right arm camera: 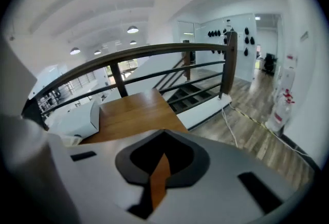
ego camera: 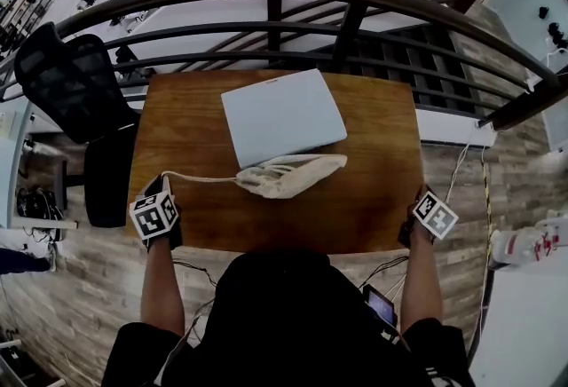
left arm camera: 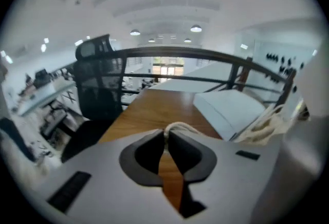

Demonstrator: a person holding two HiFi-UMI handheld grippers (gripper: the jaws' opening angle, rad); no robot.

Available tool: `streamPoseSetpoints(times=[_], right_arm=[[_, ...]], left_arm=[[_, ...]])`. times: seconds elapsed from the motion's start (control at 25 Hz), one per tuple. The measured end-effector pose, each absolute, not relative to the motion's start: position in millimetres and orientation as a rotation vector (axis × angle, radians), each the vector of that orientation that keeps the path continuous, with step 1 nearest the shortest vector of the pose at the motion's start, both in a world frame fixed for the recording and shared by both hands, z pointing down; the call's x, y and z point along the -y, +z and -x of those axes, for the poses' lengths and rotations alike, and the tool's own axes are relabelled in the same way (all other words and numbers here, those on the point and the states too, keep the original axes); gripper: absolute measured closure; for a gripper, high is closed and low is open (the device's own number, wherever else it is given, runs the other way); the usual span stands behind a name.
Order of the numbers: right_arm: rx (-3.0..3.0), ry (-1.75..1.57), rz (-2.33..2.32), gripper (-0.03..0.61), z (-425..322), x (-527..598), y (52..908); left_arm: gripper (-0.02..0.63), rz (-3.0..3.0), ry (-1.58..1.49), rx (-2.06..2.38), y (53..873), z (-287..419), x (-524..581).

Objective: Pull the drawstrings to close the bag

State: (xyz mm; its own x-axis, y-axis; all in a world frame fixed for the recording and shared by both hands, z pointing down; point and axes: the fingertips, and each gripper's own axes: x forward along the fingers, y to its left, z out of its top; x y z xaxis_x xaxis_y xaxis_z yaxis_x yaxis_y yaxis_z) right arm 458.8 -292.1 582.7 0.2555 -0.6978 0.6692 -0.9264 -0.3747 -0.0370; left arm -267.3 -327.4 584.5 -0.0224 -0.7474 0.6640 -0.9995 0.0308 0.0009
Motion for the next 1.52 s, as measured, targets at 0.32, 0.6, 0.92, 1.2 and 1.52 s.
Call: streamPoseSetpoints(times=[0.32, 0.6, 0.92, 1.2, 1.52], right_arm=[[1.766, 0.708, -1.853, 0.581, -361.4, 309.4, 584.1], [1.927, 0.668, -1.729, 0.548, -309.4, 318.6, 570.7], [2.042, 0.648, -1.704, 0.522, -278.0, 334.9, 548.2], [2.254, 0.534, -1.758, 0.552, -249.0, 370.7, 464.8], [2.481, 0.410, -1.856, 0.586, -240.9, 358.2, 388.0]], left_arm=[[0.373, -2.110, 1.034, 1.231, 631.4, 163.7, 298.7], [0.298, -2.226, 1.015, 1.201, 625.0, 125.0, 300.3], [0.299, -2.345, 0.937, 1.239, 581.6, 97.3, 329.3], [0.395, -2.479, 0.502, 1.415, 464.1, 60.7, 385.0], [0.574, -2.542, 0.225, 1.658, 385.9, 66.9, 367.2]])
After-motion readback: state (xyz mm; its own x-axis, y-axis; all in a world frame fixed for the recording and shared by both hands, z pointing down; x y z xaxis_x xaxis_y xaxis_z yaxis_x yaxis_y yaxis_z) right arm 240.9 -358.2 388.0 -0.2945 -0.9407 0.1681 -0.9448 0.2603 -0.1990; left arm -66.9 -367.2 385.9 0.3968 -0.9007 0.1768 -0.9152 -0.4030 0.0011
